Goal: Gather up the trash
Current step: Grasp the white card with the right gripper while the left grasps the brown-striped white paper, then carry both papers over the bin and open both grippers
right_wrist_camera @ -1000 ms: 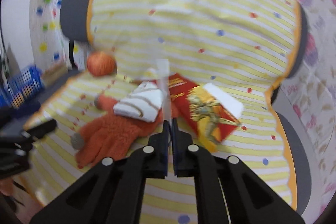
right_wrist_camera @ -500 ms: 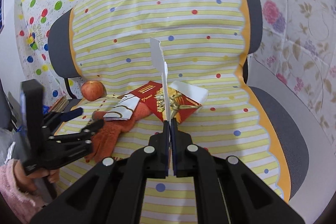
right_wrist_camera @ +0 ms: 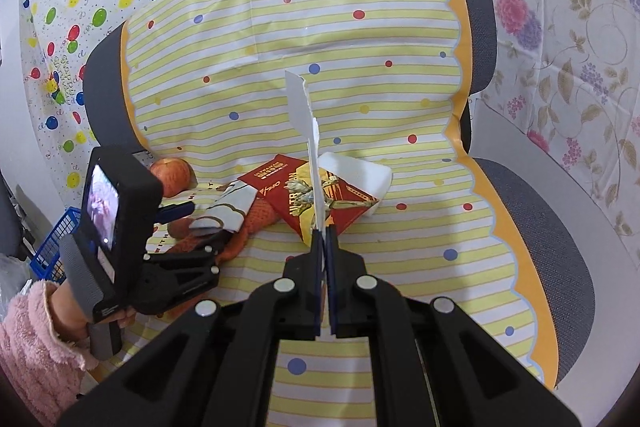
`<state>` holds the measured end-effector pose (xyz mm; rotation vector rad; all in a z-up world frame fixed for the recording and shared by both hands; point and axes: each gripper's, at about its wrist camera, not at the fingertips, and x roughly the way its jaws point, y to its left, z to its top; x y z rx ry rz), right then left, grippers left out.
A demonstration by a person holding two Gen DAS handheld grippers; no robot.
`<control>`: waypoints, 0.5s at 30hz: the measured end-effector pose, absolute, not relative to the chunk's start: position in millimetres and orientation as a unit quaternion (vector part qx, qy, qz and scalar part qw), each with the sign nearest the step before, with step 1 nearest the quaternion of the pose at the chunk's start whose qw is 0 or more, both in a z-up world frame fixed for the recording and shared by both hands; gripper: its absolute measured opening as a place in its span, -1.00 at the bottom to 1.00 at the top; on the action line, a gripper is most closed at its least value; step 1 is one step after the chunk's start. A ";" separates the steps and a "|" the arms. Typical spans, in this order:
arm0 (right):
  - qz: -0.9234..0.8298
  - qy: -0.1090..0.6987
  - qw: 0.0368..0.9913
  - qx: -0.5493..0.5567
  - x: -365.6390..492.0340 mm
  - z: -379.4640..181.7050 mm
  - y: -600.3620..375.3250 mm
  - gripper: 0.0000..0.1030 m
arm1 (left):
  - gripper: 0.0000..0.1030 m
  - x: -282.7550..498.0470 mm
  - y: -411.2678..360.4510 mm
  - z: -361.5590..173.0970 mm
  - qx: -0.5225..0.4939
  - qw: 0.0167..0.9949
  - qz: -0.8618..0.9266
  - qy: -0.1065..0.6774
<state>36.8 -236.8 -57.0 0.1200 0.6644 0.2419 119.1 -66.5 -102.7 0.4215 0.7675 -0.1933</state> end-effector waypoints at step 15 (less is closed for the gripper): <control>0.120 0.303 0.943 0.069 8.2 -42.5 -242.0 -0.95 | -0.95 63.0 2.2 -12.1 0.015 0.950 -0.110 0.292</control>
